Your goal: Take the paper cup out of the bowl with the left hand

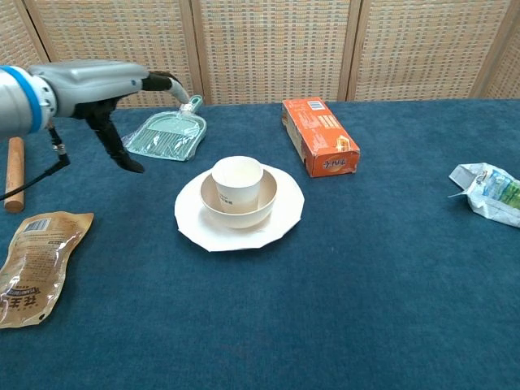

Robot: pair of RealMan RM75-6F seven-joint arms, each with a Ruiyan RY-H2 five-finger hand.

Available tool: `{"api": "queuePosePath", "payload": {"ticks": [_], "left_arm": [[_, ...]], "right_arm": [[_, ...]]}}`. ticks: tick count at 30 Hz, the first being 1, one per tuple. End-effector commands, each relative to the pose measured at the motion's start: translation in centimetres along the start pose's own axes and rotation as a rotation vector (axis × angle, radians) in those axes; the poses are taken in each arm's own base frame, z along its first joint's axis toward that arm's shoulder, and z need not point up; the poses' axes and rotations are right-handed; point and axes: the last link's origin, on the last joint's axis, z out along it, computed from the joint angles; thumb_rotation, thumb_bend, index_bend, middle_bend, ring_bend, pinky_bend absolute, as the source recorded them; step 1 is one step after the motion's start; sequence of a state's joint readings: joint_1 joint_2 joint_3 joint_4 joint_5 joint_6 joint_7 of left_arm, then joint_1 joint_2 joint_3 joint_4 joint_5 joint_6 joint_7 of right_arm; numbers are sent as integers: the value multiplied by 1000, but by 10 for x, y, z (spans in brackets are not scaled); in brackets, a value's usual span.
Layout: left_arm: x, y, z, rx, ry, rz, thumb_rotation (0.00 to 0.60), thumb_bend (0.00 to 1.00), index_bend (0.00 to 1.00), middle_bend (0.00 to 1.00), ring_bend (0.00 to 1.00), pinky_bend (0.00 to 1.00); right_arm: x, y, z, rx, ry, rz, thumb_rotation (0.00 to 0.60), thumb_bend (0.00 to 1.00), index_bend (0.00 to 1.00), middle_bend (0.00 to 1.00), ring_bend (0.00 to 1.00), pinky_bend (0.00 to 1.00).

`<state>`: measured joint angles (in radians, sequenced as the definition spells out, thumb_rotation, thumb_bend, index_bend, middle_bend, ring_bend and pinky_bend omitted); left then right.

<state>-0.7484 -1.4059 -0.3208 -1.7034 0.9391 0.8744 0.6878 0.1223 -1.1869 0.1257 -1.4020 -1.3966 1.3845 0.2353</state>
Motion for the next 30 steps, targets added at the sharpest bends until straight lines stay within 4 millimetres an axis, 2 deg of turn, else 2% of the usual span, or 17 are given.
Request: {"api": "queuePosePath", "payload": {"ticks": [1, 8, 19, 21, 26, 30], "left_arm": [[-4, 26, 28, -34, -37, 21, 600, 68, 137, 0, 0, 0], [-10, 55, 59, -56, -79, 55, 600, 69, 203, 0, 0, 0], [-21, 77, 76, -67, -132, 76, 600, 79, 264, 0, 0, 0], [-23, 78, 77, -67, -141, 80, 600, 103, 272, 0, 0, 0], [-25, 82, 78, -65, -153, 72, 600, 250, 352, 0, 0, 0], [-20, 82, 74, -73, -134, 67, 600, 270, 388, 0, 0, 0]], "right_arm": [[1, 6, 3, -20, 2, 9, 600, 126, 0, 0, 0, 0], [3, 14, 5, -47, 6, 19, 600, 125, 0, 0, 0, 0], [7, 20, 7, -67, 18, 31, 600, 126, 0, 0, 0, 0], [7, 20, 6, -66, 19, 31, 600, 125, 0, 0, 0, 0], [9, 20, 6, -64, 27, 33, 600, 126, 0, 0, 0, 0], [9, 20, 5, -63, 27, 33, 600, 126, 0, 0, 0, 0]]}}
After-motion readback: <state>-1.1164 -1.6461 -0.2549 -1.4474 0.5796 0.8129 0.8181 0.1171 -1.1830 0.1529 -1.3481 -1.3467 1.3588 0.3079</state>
